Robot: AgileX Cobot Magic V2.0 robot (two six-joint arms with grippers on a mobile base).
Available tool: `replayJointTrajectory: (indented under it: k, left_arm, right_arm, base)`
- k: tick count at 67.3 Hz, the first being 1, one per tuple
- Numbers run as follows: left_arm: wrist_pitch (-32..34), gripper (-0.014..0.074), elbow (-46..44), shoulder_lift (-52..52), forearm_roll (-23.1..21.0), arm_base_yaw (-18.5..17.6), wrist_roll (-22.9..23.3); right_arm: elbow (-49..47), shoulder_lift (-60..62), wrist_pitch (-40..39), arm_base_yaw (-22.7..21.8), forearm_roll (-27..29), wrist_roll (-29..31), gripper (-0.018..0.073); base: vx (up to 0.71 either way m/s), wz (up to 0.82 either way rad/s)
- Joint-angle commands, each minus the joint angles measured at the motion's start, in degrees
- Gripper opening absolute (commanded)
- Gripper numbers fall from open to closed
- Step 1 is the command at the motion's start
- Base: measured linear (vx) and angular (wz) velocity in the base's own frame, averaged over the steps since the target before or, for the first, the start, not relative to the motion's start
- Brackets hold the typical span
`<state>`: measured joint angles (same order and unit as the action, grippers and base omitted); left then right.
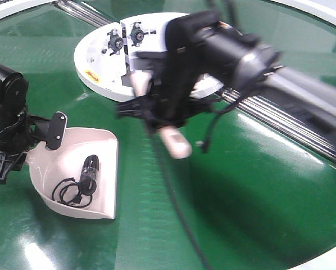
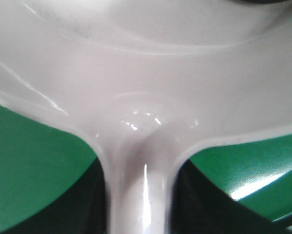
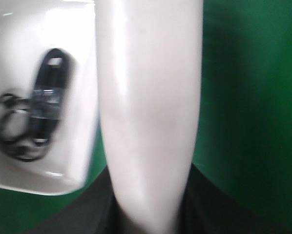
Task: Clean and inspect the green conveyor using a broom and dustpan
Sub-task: 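Carry the brush back away from the dustpan with the right gripper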
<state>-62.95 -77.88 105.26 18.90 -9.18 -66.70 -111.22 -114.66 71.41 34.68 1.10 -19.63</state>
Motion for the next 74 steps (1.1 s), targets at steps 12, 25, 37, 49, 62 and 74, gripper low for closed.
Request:
replayJointTrajectory:
  k: [12, 25, 37, 49, 62, 74]
  left_arm:
    - [-0.94, -0.0007, -1.58, -2.92, 0.49, -0.39, -0.37]
    - [-0.94, -0.0007, -1.58, -2.92, 0.49, -0.39, -0.37]
    - [-0.94, -0.0007, -1.58, -2.92, 0.49, -0.39, -0.37]
    - [-0.94, -0.0007, -1.58, -2.92, 0.49, -0.39, -0.37]
    - [-0.94, -0.0007, -1.58, -2.92, 0.49, -0.39, -0.37]
    - [-0.94, -0.0007, -1.58, -2.92, 0.49, -0.39, -0.37]
  right_arm:
    - [14.41, 12.78, 1.61, -7.97, -6.85, 5.23, 0.0020]
    - [25.36, 18.71, -3.22, -14.50, -5.67, 9.09, 0.0022]
    - [33.55, 22.05, -8.26, -18.97, -0.55, 15.20, 0.0022]
    - [40.06, 22.76, -12.53, -19.94, 1.59, 18.21, 0.0023]
    - [45.14, 22.76, -17.40, -19.94, 2.23, 18.63, 0.0023]
    - [47.04, 22.61, -18.83, -19.94, 2.92, 18.62, 0.0025]
  base:
    - [0.00, 0.00]
    - [0.00, 0.00]
    - [0.00, 0.00]
    - [0.00, 0.00]
    - [0.00, 0.00]
    - [0.00, 0.00]
